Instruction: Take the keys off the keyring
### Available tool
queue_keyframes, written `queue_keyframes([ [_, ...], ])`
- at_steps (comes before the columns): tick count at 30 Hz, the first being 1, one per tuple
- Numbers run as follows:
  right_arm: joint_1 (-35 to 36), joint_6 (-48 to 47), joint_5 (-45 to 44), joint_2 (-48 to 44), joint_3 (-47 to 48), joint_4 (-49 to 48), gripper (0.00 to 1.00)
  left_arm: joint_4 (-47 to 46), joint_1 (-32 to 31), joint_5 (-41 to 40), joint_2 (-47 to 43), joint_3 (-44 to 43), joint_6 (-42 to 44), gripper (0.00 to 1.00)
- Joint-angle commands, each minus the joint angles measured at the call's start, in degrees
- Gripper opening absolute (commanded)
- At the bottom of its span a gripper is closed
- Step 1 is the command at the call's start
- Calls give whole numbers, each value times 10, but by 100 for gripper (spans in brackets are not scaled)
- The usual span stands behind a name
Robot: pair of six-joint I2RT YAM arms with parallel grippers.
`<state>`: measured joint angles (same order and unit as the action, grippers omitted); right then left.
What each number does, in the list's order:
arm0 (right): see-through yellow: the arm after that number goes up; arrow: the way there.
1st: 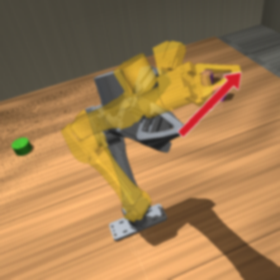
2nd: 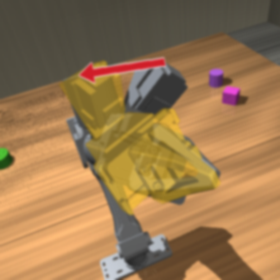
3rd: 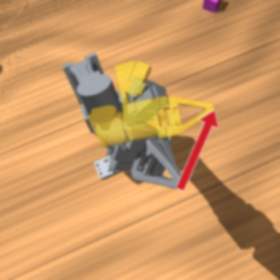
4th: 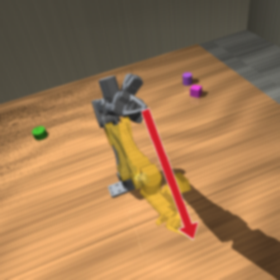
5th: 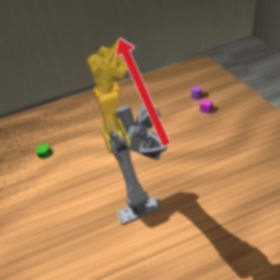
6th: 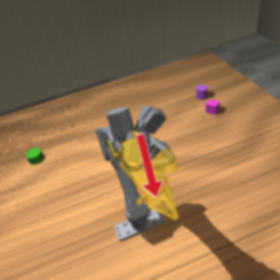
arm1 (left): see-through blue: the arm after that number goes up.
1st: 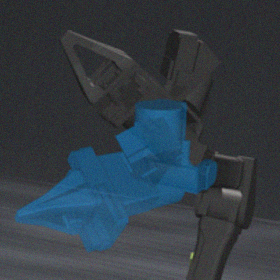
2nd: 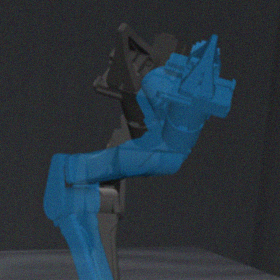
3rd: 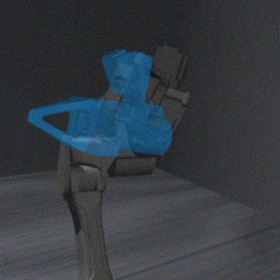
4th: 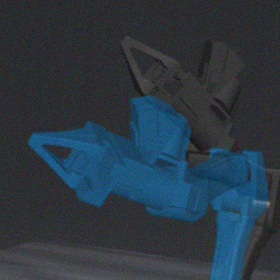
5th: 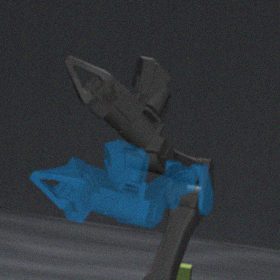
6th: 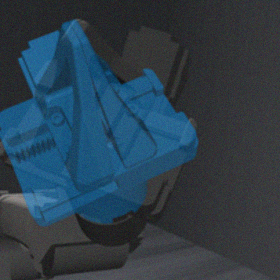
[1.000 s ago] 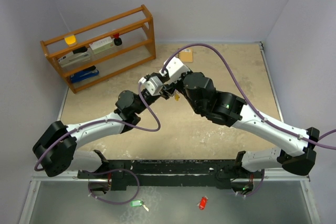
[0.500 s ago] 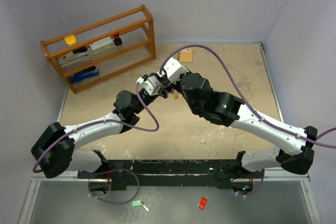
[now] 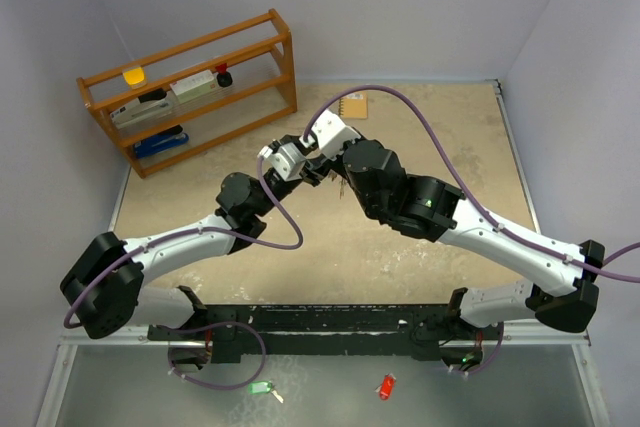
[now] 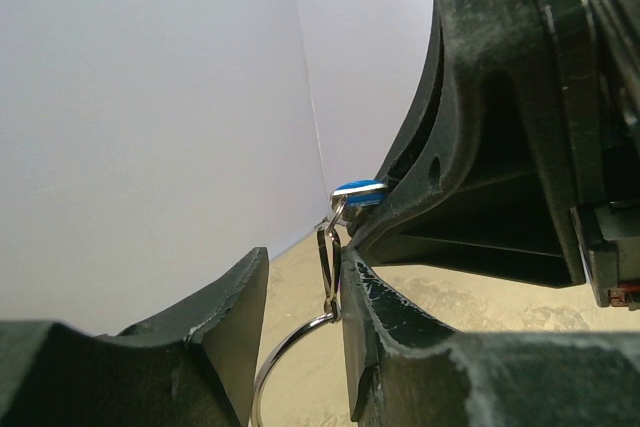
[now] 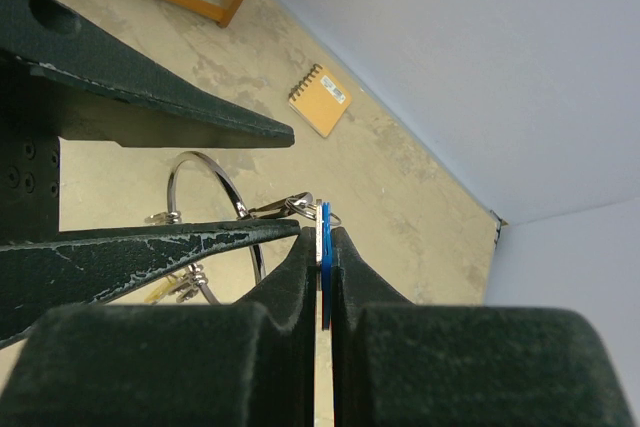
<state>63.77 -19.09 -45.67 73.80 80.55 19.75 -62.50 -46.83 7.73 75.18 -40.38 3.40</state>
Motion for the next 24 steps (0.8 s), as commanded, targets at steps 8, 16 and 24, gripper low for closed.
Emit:
queue_keyframes([
  [8,12,-5,17,-10,22,-26,0,-4,-4,105,7,-29,-20,38],
  [16,15,-9,16,-9,28,-27,0,31,-4,136,11,-36,-14,40],
  [24,18,-12,10,-6,31,-27,0,16,-3,107,-1,-24,-1,37],
])
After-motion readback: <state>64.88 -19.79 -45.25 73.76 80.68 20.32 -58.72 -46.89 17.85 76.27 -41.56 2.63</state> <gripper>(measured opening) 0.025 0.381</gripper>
